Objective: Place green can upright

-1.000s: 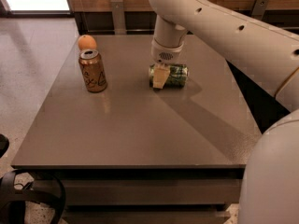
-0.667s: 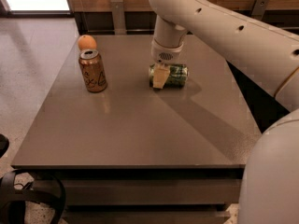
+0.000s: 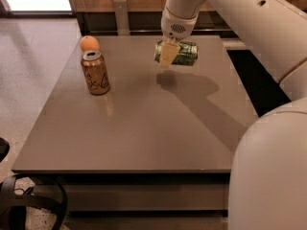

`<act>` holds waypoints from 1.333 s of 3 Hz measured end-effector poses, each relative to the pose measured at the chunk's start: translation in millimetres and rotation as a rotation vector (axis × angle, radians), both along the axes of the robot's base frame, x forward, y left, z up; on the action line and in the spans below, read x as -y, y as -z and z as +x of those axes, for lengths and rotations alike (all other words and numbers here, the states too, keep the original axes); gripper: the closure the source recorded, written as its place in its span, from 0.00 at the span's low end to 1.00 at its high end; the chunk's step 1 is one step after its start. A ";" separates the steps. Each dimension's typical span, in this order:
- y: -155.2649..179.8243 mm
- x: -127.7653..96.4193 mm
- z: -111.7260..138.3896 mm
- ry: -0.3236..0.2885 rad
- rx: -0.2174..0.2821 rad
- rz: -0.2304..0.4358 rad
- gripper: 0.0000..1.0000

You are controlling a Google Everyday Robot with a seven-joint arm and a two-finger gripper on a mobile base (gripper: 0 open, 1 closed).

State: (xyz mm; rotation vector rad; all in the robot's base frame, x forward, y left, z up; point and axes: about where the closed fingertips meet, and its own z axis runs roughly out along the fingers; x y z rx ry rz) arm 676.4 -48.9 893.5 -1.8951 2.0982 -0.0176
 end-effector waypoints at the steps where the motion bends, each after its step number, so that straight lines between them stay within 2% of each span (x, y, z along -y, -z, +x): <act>1: -40.1 -4.3 8.5 0.006 0.047 0.170 1.00; 2: -80.5 -12.1 6.3 0.020 0.123 0.338 1.00; 3: -88.2 -27.2 -10.0 0.015 0.173 0.459 1.00; 4: -75.3 -40.3 -28.1 0.001 0.206 0.587 1.00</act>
Offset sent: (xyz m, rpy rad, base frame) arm -0.0126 0.0353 0.1042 0.5337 -0.2012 -0.0216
